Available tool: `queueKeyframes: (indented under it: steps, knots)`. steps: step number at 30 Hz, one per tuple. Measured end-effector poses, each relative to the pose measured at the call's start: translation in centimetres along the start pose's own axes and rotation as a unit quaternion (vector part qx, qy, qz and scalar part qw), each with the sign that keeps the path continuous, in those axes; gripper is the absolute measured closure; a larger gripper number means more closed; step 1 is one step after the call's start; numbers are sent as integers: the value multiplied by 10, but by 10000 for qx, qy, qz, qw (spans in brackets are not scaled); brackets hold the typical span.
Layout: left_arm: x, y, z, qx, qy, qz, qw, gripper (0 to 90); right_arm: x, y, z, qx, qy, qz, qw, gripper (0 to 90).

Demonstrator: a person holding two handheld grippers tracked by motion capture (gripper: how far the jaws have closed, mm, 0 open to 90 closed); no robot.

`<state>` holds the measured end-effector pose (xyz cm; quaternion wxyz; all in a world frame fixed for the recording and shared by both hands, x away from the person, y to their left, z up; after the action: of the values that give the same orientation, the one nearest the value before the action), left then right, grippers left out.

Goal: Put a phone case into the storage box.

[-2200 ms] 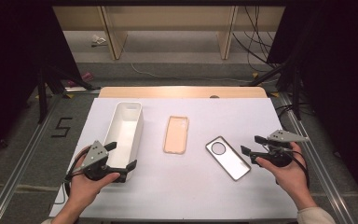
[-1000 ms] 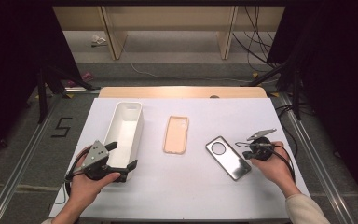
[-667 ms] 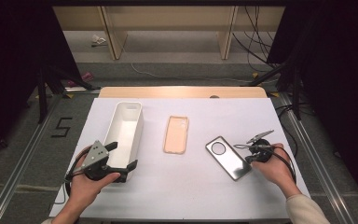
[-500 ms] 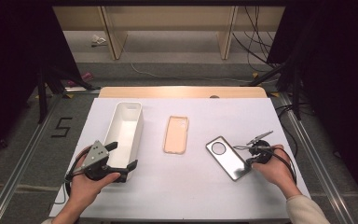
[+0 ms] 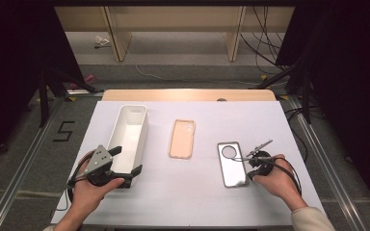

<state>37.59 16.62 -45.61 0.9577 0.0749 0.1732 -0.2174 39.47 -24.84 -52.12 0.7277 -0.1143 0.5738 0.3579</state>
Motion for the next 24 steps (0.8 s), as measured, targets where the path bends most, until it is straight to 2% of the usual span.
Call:
queueKeyframes:
  steps: [3,6,10,13,14,15,18,19,21,22,23,24]
  knots:
    - [0,0,0,-4,-8,0,10000,31,1,3,1,-63,24,38,10000,900]
    - [0,0,0,-1,-4,-2,10000,32,2,3,2,-172,42,-32,9998,900]
    - [0,0,0,-3,-9,-1,10000,32,1,2,2,-168,56,-86,9998,900]
    - [0,0,0,2,-11,-10,10000,32,-4,0,4,-399,2,-191,9990,900]
    - [0,0,0,3,-13,-12,10000,32,-8,0,8,-794,15,-300,9964,848]
    - [0,0,0,2,-12,-15,10000,32,-10,2,9,-989,47,-328,9945,810]
    - [0,0,0,-3,-11,-16,10000,32,-13,7,13,-1603,136,-353,9863,676]
    - [0,-1,0,1,-12,-21,10000,32,-13,10,13,-1810,224,-355,9826,639]
    - [0,-1,0,12,-17,-23,10000,32,-13,15,14,-2169,366,-325,9750,575]
    - [0,-1,0,12,-17,-23,10000,32,-13,15,14,-2169,366,-325,9750,575]
    - [-1,-1,0,9,-15,-25,10000,32,-10,22,14,-2433,494,-231,9684,526]
    - [-1,-1,0,9,-15,-25,10000,32,-10,22,14,-2433,494,-231,9684,526]
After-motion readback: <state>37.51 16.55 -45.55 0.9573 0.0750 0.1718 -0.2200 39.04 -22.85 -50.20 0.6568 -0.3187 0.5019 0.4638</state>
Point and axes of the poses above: each handheld gripper's, and its own axes: x roughly forward along the jaws, z roughly out of its top, y roughly to its left, the point moved 7 cm from there along x, roughly forward along the jaws, and after that the axes turned 15 degrees about z, right-handed, at the moved point
